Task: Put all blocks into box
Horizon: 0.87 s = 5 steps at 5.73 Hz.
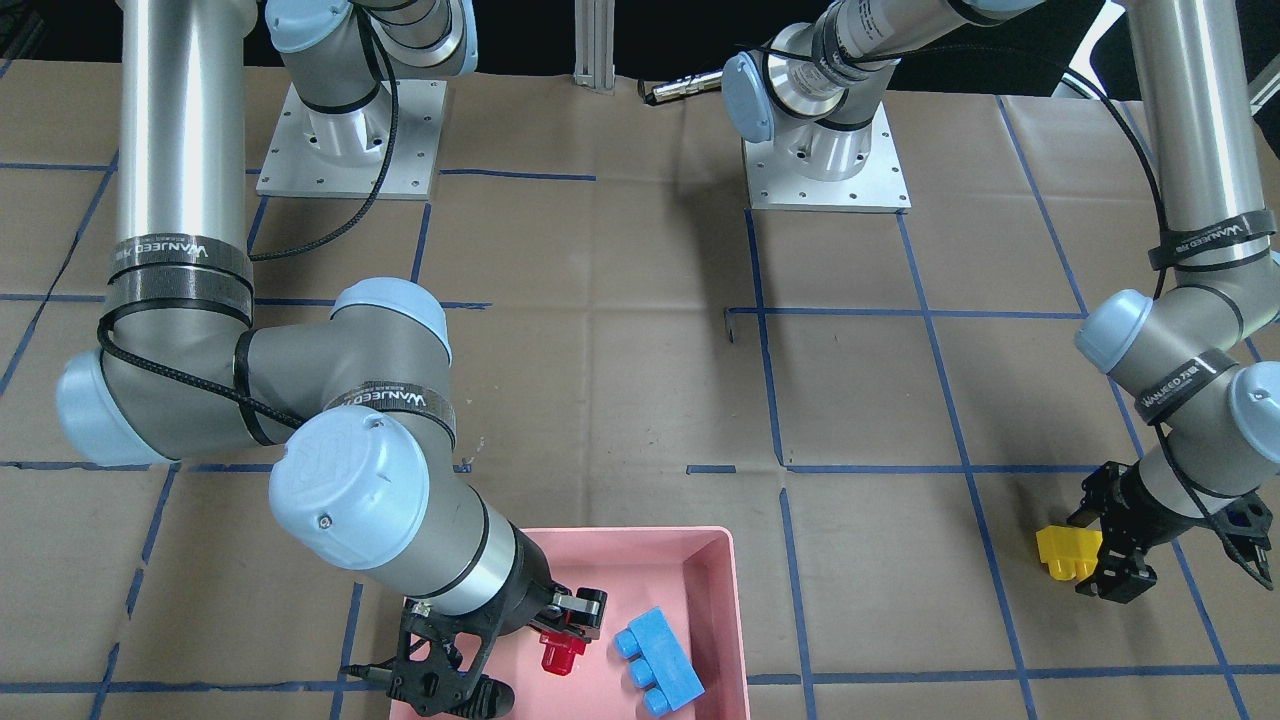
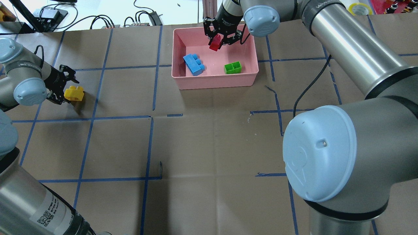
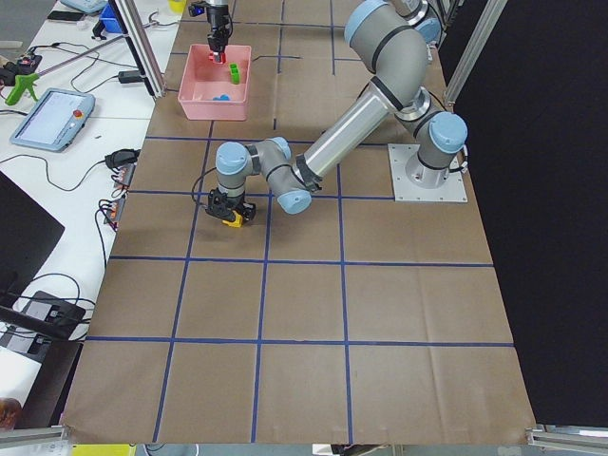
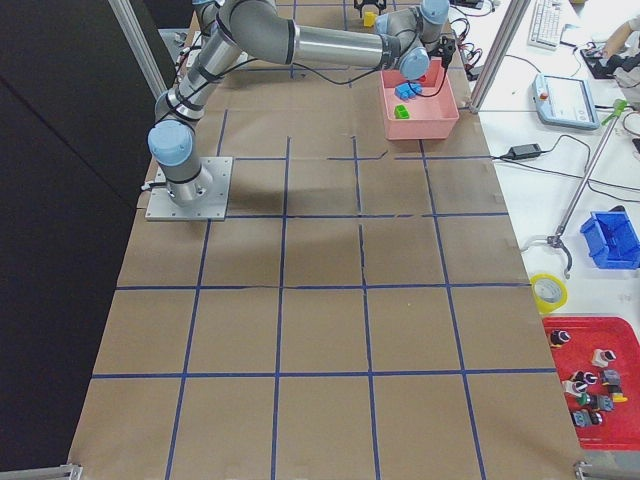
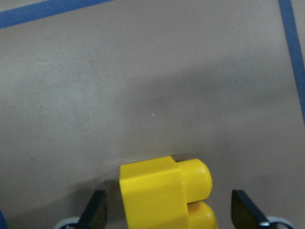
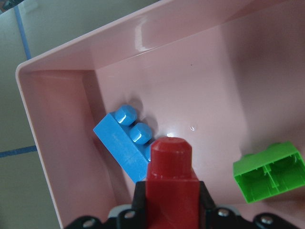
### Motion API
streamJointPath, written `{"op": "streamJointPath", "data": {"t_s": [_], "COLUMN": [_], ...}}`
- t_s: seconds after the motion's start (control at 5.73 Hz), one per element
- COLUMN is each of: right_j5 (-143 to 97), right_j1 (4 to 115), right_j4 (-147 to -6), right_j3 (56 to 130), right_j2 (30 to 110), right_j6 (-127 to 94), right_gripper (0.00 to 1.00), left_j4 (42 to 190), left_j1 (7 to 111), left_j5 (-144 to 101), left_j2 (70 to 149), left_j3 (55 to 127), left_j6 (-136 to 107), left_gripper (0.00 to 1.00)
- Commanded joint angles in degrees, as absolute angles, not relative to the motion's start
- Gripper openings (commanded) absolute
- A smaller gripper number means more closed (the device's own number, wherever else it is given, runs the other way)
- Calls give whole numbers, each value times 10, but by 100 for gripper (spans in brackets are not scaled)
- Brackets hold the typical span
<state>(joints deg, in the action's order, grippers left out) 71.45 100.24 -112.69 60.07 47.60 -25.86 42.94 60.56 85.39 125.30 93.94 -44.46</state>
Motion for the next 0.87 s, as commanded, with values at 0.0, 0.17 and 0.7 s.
{"op": "streamJointPath", "data": {"t_s": [0.0, 0.17, 0.7], "right_j5": [721, 722, 855], "right_j1": [1003, 1002, 978], "right_j4": [-1136, -1136, -1066], "right_j3": [600, 601, 621], "right_j2": [474, 482, 545], "right_j6": [-256, -255, -78], "right_gripper": [99, 99, 99], "left_j4": [428, 428, 428], "left_j1": [606, 606, 598], "left_j5": [846, 820, 817], "left_j2": [1256, 1257, 1257], "left_j3": [941, 942, 941], "left_j6": [-446, -446, -441], "left_gripper": [84, 73, 50]}}
